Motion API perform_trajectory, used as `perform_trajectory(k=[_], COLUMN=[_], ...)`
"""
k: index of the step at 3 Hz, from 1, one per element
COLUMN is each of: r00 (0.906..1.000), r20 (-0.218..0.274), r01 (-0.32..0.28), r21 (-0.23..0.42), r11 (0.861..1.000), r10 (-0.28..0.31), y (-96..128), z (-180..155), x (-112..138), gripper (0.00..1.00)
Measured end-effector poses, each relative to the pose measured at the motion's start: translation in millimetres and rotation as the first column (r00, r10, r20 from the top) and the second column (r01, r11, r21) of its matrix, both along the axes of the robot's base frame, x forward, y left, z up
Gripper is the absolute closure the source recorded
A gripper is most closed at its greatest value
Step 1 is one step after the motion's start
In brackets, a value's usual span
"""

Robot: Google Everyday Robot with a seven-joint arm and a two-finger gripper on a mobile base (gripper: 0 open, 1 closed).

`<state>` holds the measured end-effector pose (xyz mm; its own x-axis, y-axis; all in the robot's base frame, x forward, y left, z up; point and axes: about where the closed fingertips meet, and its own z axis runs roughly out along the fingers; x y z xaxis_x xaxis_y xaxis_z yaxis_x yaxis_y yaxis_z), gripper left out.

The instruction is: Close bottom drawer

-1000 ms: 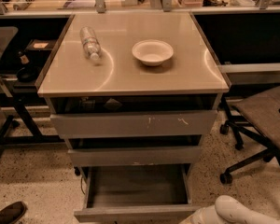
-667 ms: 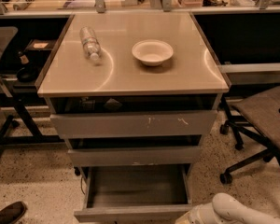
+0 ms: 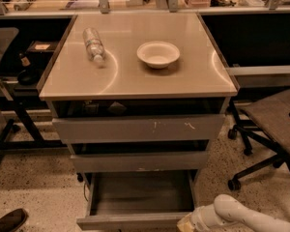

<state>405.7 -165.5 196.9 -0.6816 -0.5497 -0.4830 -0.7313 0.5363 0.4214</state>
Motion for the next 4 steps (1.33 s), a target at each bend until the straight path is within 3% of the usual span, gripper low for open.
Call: perform_trajectory(k=[1, 2, 4], r00=[0.9999, 0.9999, 0.9999], r20=[0.008, 0.008, 0.008], r01=[-0.012, -0.012, -0.012], r21=[0.001, 0.001, 0.001], r11=[1.0, 1.0, 1.0], r10=[0.012, 0.012, 0.012], y=[3.7, 3.7, 3.8], z=[-4.1, -4.2, -4.2], x=[9.4, 9.5, 9.4], gripper=[1.0, 0.81, 0.35])
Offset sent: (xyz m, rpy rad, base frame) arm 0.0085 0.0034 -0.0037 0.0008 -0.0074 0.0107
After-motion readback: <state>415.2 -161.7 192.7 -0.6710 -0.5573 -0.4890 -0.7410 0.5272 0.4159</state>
